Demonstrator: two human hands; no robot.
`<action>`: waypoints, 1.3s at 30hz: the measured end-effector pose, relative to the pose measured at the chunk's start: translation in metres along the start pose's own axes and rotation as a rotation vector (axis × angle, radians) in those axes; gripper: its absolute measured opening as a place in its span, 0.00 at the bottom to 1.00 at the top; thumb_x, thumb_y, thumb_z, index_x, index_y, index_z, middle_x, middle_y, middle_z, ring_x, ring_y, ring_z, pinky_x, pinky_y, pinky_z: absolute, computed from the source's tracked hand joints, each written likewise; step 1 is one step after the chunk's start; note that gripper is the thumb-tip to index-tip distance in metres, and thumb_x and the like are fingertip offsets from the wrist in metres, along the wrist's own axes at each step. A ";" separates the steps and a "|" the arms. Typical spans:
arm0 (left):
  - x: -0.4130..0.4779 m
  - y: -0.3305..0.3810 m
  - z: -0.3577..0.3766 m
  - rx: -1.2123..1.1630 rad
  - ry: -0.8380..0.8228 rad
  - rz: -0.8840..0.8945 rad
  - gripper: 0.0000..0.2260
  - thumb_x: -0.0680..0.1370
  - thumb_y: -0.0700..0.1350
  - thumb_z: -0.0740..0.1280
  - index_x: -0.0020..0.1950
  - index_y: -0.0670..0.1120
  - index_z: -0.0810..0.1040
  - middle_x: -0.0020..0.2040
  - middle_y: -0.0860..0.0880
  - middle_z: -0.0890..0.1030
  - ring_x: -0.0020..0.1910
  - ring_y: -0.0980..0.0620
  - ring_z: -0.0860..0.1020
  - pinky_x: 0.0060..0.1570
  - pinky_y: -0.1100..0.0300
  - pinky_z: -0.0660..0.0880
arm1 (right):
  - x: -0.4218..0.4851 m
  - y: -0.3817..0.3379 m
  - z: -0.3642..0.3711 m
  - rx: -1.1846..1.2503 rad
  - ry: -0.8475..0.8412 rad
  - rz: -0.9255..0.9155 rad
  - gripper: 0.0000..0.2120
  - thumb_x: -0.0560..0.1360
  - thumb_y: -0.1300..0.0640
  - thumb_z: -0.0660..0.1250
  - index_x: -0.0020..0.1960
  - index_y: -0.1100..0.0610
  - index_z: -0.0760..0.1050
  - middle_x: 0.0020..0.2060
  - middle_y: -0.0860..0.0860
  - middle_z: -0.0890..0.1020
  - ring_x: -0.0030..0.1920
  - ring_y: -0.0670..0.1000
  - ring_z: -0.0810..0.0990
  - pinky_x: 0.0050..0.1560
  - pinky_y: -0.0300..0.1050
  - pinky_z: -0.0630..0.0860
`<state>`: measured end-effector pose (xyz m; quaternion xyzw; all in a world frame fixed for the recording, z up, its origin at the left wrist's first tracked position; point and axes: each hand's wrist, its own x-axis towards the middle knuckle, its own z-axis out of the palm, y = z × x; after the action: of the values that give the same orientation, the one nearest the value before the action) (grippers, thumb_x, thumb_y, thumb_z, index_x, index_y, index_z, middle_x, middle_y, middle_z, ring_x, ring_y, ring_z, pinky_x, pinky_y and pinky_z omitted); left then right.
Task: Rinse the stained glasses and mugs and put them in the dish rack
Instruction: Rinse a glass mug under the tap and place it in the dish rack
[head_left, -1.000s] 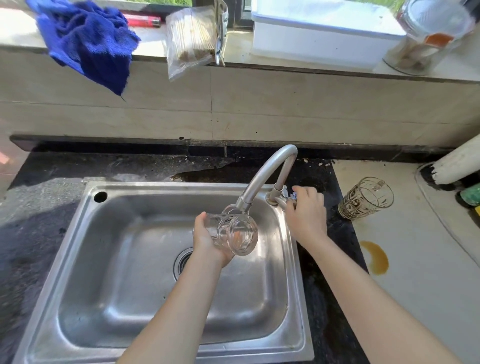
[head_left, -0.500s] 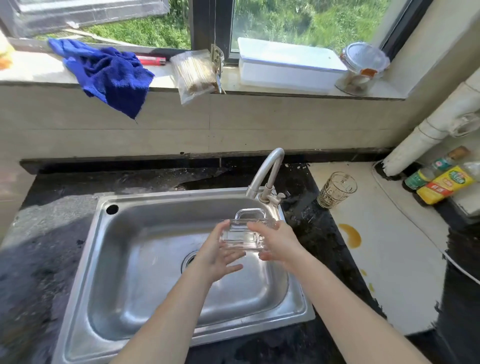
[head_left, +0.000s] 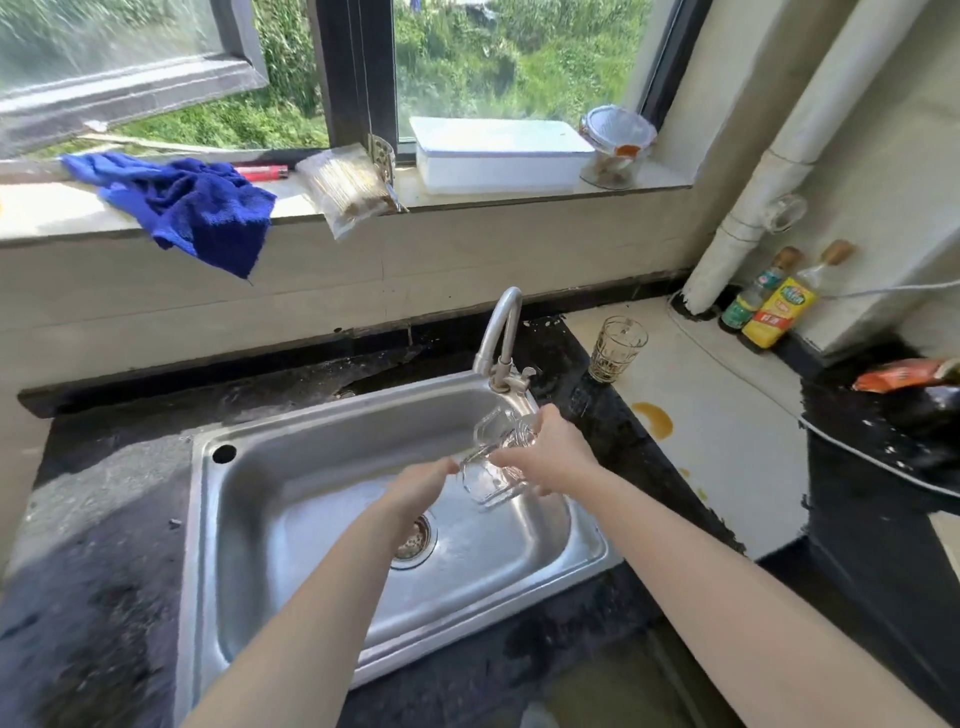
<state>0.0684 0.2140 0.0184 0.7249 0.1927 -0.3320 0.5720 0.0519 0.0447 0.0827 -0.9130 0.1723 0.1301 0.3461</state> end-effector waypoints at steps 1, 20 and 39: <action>-0.001 0.000 0.001 0.012 -0.006 -0.004 0.20 0.77 0.54 0.64 0.67 0.49 0.73 0.72 0.45 0.69 0.71 0.43 0.65 0.64 0.45 0.63 | -0.001 0.006 0.003 0.003 0.004 0.006 0.33 0.64 0.44 0.75 0.62 0.53 0.64 0.55 0.52 0.73 0.48 0.50 0.77 0.33 0.42 0.74; -0.061 0.033 0.228 0.266 -0.618 0.149 0.09 0.80 0.51 0.63 0.44 0.48 0.78 0.43 0.50 0.83 0.47 0.53 0.80 0.53 0.51 0.69 | -0.145 0.230 -0.109 0.894 0.301 0.346 0.25 0.65 0.50 0.79 0.56 0.52 0.71 0.56 0.53 0.78 0.51 0.52 0.81 0.41 0.44 0.80; -0.330 -0.070 0.682 0.962 -1.054 1.298 0.10 0.80 0.42 0.61 0.39 0.44 0.74 0.33 0.51 0.75 0.33 0.52 0.71 0.38 0.55 0.68 | -0.491 0.545 -0.260 0.763 0.818 0.699 0.06 0.75 0.56 0.68 0.48 0.58 0.79 0.40 0.50 0.80 0.41 0.49 0.77 0.44 0.45 0.76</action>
<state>-0.3878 -0.3866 0.1157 0.6049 -0.6840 -0.2772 0.2990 -0.5832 -0.4030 0.1274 -0.5922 0.6102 -0.1930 0.4895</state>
